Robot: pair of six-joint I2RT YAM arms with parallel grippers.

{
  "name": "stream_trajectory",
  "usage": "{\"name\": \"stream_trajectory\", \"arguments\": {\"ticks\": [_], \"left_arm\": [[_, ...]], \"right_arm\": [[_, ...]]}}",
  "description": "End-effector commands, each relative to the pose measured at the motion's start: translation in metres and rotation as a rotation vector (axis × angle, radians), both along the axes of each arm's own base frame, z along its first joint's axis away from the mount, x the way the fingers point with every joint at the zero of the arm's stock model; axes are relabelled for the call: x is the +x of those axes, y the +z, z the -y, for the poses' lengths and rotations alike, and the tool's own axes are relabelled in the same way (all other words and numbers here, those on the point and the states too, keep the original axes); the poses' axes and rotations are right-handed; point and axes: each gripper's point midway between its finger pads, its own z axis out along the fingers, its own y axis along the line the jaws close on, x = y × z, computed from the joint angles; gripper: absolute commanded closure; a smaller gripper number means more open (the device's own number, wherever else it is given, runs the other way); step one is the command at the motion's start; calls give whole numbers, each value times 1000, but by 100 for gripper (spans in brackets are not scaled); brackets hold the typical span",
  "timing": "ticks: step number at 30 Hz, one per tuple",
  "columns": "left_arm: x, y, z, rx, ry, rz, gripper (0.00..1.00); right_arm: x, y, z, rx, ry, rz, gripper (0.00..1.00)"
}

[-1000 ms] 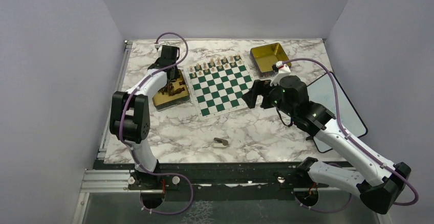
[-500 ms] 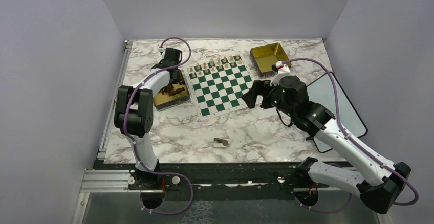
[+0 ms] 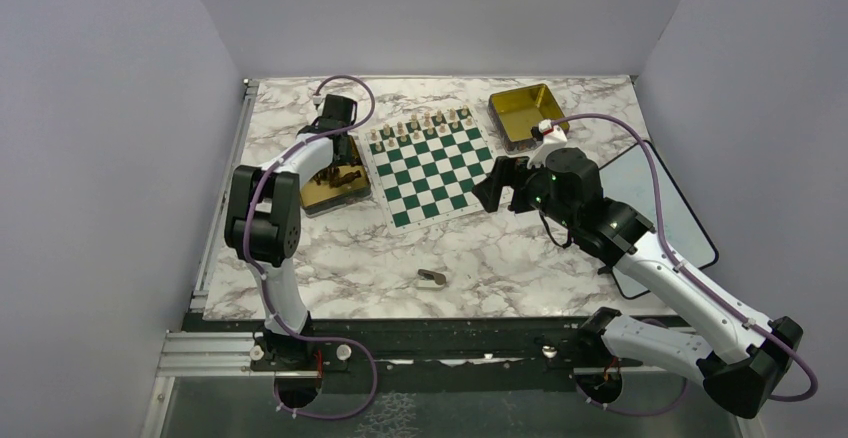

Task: Set up the chess pieces on the board
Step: Pick up the chess piece from the storage box.

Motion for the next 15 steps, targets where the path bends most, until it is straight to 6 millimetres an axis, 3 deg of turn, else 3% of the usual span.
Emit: {"name": "stream_trajectory", "arguments": {"ticks": [1, 15], "left_arm": [[11, 5, -3, 15, -3, 12, 71], [18, 2, -1, 16, -25, 6, 74]], "right_arm": [[1, 2, -2, 1, 3, 5, 1], [7, 8, -2, -16, 0, 32, 1]]}}
